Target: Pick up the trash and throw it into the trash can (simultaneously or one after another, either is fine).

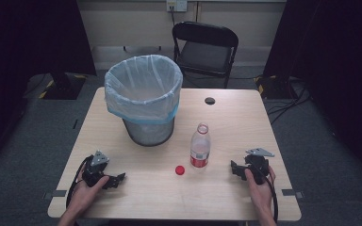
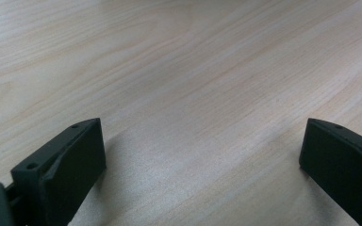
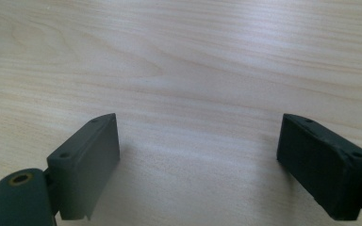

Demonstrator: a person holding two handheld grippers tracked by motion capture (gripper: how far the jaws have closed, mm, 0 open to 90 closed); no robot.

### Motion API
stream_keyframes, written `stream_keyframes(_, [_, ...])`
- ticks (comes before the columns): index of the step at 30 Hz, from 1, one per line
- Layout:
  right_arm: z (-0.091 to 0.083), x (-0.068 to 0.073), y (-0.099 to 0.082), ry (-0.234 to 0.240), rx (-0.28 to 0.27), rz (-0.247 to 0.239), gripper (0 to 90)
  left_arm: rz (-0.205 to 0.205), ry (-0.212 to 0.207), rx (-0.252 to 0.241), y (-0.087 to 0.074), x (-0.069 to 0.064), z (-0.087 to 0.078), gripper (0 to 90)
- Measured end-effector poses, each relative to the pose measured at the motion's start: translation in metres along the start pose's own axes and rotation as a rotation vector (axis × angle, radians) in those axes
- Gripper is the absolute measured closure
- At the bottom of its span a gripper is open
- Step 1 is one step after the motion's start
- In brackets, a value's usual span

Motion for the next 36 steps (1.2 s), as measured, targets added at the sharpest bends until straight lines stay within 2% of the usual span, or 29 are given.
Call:
stream_keyframes(8, [-0.002, 0.000, -0.001, -0.011, -0.002, 0.008, 13.7, 0.000, 0.000, 0.001, 0.000, 0.000, 0.000, 0.5])
stream_keyframes(11, [-0.005, 0.001, -0.002, 0.002, 0.007, -0.006, 16.9, 0.000, -0.004, 0.000, 0.000, 0.000, 0.000, 0.4])
stream_keyframes(14, [-0.010, 0.004, -0.001, 0.040, -0.004, -0.002, 18.2, 0.001, -0.004, 0.001, 0.000, 0.000, 0.000, 0.3])
stream_keyframes(22, [-0.025, 0.015, 0.010, 0.086, -0.064, -0.013, 19.8, 0.001, -0.005, 0.000, 0.000, 0.000, 0.000, 0.3])
stream_keyframes(26, [-0.031, 0.026, 0.009, 0.165, -0.035, 0.013, 20.4, 0.001, -0.004, 0.001, 0.000, 0.000, 0.000, 0.3])
stream_keyframes(30, [-0.039, 0.034, 0.014, 0.182, -0.062, -0.011, 19.7, 0.001, -0.004, 0.001, 0.000, 0.000, 0.000, 0.3])
stream_keyframes(36, [-0.054, 0.049, 0.017, 0.248, -0.092, -0.066, 18.3, 0.001, -0.005, 0.001, 0.000, 0.000, 0.000, 0.3])
Point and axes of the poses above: each handheld gripper's, and its own axes: z roughly forward along the jaws, y roughly out of its top, x roughly to its left, the point moved 10 cm from there along z, roughly forward along the jaws, and after that the axes turned 13 degrees about -y, right-handed, at the moved point
